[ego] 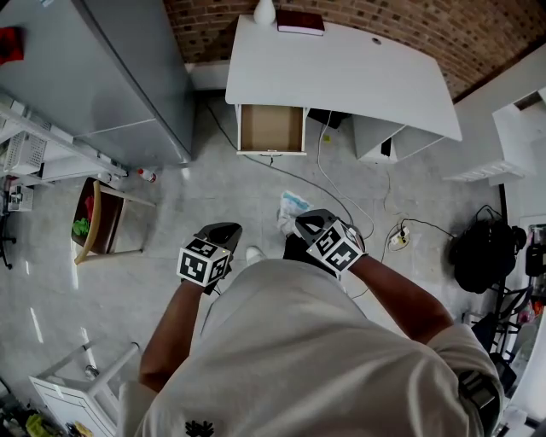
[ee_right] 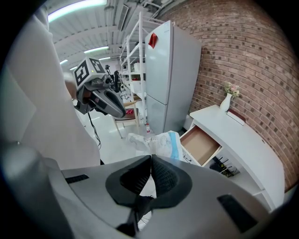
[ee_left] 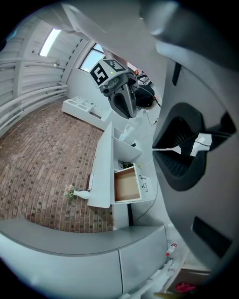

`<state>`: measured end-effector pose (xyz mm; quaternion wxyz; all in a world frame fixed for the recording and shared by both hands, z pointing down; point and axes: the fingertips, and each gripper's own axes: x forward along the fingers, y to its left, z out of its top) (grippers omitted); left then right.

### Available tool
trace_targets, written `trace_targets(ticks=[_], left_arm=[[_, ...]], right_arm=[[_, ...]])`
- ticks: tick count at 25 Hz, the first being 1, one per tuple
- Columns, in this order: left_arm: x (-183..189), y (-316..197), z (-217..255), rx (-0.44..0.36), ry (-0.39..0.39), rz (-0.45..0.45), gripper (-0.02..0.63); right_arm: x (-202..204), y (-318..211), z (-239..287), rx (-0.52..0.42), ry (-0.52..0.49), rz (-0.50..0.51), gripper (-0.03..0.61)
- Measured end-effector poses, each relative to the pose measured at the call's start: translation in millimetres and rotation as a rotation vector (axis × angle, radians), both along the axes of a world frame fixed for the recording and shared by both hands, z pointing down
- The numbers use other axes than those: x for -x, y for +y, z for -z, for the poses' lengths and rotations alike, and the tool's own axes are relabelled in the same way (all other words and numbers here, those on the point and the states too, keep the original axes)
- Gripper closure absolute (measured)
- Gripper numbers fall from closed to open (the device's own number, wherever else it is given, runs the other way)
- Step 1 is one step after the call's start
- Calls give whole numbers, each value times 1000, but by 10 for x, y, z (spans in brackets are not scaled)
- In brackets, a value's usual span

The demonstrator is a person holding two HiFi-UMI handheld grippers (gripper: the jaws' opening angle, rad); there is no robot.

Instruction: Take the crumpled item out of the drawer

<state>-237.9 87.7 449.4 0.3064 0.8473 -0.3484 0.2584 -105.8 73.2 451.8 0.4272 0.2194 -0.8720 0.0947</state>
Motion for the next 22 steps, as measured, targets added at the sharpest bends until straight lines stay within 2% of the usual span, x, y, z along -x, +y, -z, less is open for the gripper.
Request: trace_targets(ticks=[13, 22], left_arm=[[147, -22, -101, 25, -18, 34, 583], [146, -308, -90, 25, -38, 72, 583]], right_arm=[[84, -102, -97, 12, -11, 17, 549], [27, -490, -96, -1, -22, 32, 549]])
